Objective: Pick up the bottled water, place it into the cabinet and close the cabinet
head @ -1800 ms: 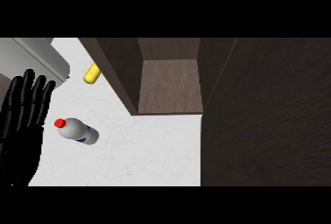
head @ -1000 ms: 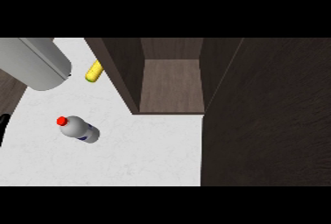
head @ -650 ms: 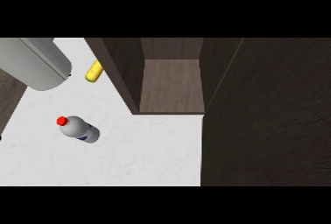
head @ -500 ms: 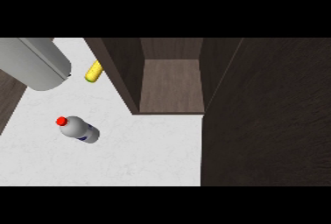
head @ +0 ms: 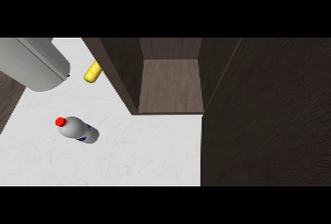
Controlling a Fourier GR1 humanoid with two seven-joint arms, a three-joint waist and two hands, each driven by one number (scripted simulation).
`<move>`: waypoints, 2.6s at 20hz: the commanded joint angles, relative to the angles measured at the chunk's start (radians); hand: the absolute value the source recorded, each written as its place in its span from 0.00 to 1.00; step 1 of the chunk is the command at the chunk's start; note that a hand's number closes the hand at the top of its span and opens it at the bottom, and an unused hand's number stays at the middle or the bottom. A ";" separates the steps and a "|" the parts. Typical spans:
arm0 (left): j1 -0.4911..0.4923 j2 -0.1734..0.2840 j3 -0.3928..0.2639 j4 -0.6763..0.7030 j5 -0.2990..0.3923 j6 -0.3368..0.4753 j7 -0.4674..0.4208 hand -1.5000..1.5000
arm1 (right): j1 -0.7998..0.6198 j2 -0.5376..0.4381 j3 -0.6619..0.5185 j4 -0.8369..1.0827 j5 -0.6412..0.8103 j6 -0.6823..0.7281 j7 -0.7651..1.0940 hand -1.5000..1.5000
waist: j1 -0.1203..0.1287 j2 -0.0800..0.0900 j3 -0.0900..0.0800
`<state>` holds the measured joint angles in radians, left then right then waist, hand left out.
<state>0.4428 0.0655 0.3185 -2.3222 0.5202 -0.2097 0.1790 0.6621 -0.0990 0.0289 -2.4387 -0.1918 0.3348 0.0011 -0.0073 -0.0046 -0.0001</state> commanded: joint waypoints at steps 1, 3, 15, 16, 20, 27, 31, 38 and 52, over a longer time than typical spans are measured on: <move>-0.032 0.025 0.040 0.005 0.049 -0.004 0.027 0.00 | 0.053 0.027 0.010 -0.160 -0.058 -0.013 0.044 0.00 | 0.000 0.002 0.000; 0.036 -0.052 -0.033 -0.007 -0.042 -0.018 -0.004 0.00 | 0.153 0.036 0.060 -0.188 -0.021 0.035 -0.002 0.00 | -0.006 -0.001 0.000; -0.178 -0.013 0.031 0.438 -0.138 -0.042 -0.159 0.00 | 0.316 0.005 0.026 -0.199 -0.054 0.123 -0.145 0.00 | -0.029 0.000 -0.001; -0.194 -0.038 -0.010 0.445 -0.182 -0.020 -0.158 0.00 | 0.221 0.018 0.036 -0.180 -0.036 0.068 -0.081 0.00 | -0.009 0.005 -0.001; -0.253 0.030 0.046 0.620 -0.176 -0.074 -0.222 0.00 | 0.257 -0.006 0.010 -0.191 -0.081 0.105 -0.119 0.00 | -0.011 0.005 -0.001; -0.313 0.030 0.058 0.843 -0.225 -0.098 -0.355 0.00 | 0.386 0.015 0.016 -0.202 -0.056 0.148 -0.229 0.00 | -0.020 0.003 -0.002; -0.418 0.039 0.050 1.032 -0.286 -0.089 -0.443 0.00 | 0.392 -0.025 -0.025 -0.208 -0.101 0.163 -0.222 0.00 | -0.021 0.006 -0.002; -0.528 0.050 0.071 1.274 -0.333 -0.065 -0.589 0.00 | 0.455 -0.031 -0.056 -0.189 -0.092 0.199 -0.306 0.00 | -0.022 0.006 -0.002; -0.651 0.131 0.114 1.671 -0.363 -0.135 -0.849 0.00 | 0.506 -0.033 -0.133 -0.138 -0.110 0.243 -0.402 0.00 | -0.016 0.008 -0.002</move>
<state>-0.2023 0.1784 0.4298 -0.7448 0.1578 -0.2890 -0.5998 1.1209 -0.1260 -0.0631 -2.4405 -0.1831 0.5669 -0.4421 -0.0265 0.0031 -0.0026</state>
